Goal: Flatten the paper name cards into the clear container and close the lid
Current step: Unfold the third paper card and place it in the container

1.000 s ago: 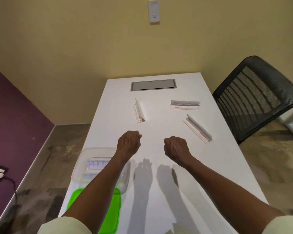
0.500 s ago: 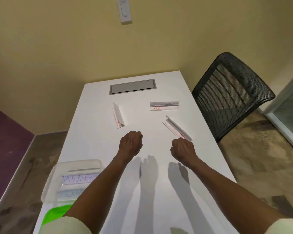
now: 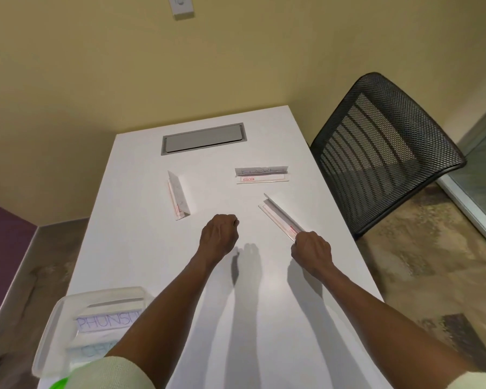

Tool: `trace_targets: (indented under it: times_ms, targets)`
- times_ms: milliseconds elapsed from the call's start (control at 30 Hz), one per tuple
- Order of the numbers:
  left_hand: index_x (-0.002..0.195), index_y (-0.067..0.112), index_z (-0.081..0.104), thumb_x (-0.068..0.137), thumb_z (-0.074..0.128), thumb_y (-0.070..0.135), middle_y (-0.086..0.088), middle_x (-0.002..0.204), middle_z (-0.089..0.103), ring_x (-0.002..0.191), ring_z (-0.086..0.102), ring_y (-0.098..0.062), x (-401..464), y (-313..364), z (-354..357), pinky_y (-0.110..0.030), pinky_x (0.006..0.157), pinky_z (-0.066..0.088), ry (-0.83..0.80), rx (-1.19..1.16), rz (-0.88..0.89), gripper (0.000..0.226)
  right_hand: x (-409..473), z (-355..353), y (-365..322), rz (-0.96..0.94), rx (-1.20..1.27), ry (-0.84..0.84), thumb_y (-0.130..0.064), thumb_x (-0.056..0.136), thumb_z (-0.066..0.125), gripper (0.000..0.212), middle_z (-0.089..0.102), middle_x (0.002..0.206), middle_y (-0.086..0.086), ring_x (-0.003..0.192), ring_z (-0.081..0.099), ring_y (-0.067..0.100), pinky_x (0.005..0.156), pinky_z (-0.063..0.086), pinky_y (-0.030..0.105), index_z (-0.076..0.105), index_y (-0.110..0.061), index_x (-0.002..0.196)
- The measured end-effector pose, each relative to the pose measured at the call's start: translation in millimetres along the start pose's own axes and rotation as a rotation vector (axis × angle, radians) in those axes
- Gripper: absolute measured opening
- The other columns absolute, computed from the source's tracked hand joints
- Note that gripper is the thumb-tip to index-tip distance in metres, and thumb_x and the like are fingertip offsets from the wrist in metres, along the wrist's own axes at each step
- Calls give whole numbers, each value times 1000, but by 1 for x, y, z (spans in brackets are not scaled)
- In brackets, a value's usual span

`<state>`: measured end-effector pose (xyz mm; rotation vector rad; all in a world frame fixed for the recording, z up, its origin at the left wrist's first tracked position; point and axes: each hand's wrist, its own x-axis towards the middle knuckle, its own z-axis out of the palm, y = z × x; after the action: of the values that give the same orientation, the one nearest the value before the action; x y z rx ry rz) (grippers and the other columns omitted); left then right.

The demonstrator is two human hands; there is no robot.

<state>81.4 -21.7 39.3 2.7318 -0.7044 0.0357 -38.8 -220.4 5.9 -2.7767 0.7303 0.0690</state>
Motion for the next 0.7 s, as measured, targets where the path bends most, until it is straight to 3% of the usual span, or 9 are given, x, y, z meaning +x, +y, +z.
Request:
trace_targets:
  times_ms: [100,200,333,433,500,567,633,700]
  targets:
    - [60,14,29,88,47,7,-5,56,31,67,43,-38,24,2,8,-27,53,26,-13,-9,17,34,12,-1,3,122,55,-17,-8,80,47,19,56,74,6,64,46,25,60,35,27,40,-13,62]
    - [60,13,26,82,45,2,-1,52,19,62,22,-28,53,1,20,-28,50,21,-46,-41,34,31,24,1,8,242,106,-24,-9,81,47,16,59,73,5,65,52,25,60,38,27,50,-12,66]
    - [64,6,41,73,43,-3,-6,58,36,61,22,-21,91,0,43,-31,51,27,-100,-120,-34,13,39,6,16,364,148,-8,-12,85,48,24,56,66,2,60,53,22,57,37,25,49,-11,60]
    - [69,9,46,74,39,-5,-7,64,43,63,28,-22,113,5,57,-29,52,26,-138,-185,-94,16,52,9,21,465,219,-13,-12,85,47,26,49,60,0,52,42,15,54,32,23,47,-11,59]
    - [80,5,56,78,38,-6,-12,70,54,66,39,-28,125,8,65,-30,56,30,-156,-210,-98,22,61,12,25,547,278,-28,-14,86,48,24,49,61,0,51,42,14,53,31,22,49,-10,61]
    - [102,1,63,81,38,-5,-16,89,67,81,54,-36,137,10,72,-30,66,35,-171,-224,-85,33,69,15,28,635,342,-52,-16,84,49,23,53,63,1,53,45,16,54,33,23,49,-11,61]
    - [121,-2,57,82,39,-5,-16,104,68,99,56,-38,146,12,82,-31,76,39,-206,-214,-69,43,76,18,31,700,392,-84,-16,83,51,24,55,64,3,53,47,17,53,33,21,49,-12,60]
    - [129,0,53,84,42,-1,-13,105,67,101,55,-36,154,15,91,-29,83,39,-244,-207,-85,46,82,20,34,737,425,-124,-18,84,51,24,57,65,4,54,48,17,52,32,20,50,-11,61]
